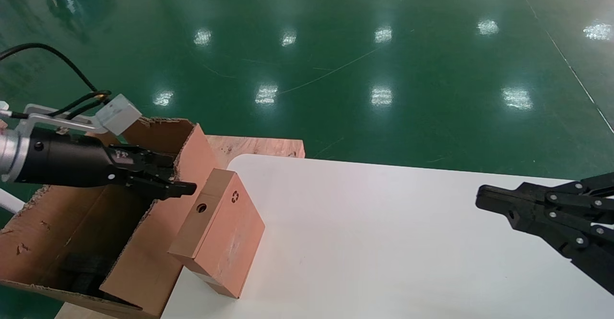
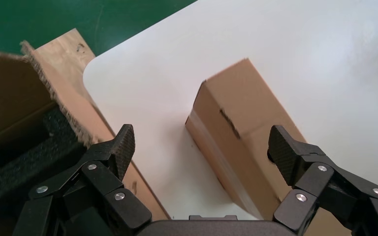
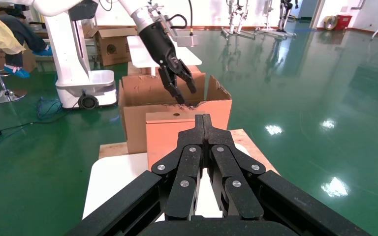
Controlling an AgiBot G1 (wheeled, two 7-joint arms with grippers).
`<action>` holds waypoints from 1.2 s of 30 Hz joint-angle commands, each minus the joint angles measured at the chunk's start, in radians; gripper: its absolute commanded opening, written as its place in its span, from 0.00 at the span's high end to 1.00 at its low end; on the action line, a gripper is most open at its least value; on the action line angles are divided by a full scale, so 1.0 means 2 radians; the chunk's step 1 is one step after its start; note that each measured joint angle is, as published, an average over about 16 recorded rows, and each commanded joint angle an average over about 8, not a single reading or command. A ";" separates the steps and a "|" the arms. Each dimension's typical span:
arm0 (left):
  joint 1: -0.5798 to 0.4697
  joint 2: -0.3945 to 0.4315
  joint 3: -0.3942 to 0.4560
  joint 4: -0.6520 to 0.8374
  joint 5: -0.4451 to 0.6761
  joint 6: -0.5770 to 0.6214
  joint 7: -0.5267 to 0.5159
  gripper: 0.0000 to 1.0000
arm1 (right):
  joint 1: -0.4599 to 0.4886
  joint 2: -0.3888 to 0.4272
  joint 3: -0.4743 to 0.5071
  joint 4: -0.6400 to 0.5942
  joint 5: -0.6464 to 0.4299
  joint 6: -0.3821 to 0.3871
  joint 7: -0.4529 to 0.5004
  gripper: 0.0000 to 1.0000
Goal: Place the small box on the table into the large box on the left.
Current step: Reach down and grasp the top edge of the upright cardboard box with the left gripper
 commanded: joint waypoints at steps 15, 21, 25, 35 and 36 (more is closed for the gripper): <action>-0.082 0.066 0.077 0.078 0.019 -0.001 -0.006 0.00 | 0.000 0.000 0.000 0.000 0.000 0.000 0.000 1.00; -0.095 0.076 0.103 0.088 0.017 0.002 -0.014 0.00 | 0.000 0.000 0.000 0.000 0.000 0.000 0.000 1.00; -0.102 0.076 0.121 0.089 0.010 0.002 -0.027 0.00 | 0.000 0.000 0.000 0.000 0.000 0.000 0.000 1.00; -0.111 0.078 0.156 0.073 -0.013 0.000 -0.075 0.00 | 0.000 0.000 0.000 0.000 0.000 0.000 0.000 1.00; -0.112 0.079 0.160 0.069 -0.013 0.000 -0.081 0.00 | 0.000 0.000 0.000 0.000 0.000 0.000 0.000 1.00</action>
